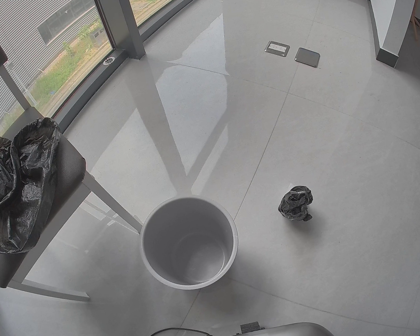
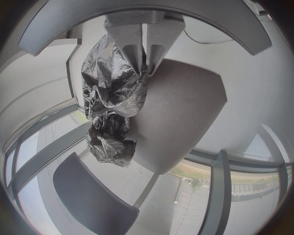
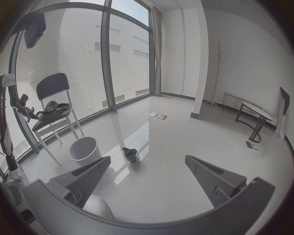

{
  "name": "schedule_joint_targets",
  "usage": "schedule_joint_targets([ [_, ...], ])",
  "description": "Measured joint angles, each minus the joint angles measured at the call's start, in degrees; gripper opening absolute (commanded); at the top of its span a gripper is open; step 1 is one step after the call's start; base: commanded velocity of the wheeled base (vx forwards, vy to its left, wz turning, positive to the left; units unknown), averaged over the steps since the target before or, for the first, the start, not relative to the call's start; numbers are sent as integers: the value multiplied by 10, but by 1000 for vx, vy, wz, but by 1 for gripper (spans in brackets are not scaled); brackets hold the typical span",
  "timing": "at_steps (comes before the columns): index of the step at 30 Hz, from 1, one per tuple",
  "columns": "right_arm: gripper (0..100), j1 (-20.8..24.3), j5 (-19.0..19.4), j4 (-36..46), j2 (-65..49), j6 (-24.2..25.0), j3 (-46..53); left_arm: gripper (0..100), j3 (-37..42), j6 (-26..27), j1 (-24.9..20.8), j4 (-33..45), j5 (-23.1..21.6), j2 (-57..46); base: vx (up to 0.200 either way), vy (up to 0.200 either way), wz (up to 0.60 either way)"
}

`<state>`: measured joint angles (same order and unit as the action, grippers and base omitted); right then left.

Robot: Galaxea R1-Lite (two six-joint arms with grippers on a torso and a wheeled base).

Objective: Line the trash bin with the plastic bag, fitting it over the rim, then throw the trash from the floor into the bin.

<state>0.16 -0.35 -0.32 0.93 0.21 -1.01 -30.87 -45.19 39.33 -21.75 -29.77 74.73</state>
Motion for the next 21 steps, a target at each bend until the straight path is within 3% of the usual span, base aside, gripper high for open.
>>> schedule_joint_targets([
  [7,100,0,0,0,0,0,0,0,-27,-22,12,136,-62,-89,0,0,0],
  [13,100,0,-1,0,0,1,0,0,-106,-32,11,279,-92,-181,0,0,0],
  [17,100,0,-2,0,0,1,0,0,-175,-34,-12,368,-102,-236,0,0,0],
  [21,100,0,-2,0,0,-1,0,0,-243,-35,-64,446,-105,-280,0,0,0],
])
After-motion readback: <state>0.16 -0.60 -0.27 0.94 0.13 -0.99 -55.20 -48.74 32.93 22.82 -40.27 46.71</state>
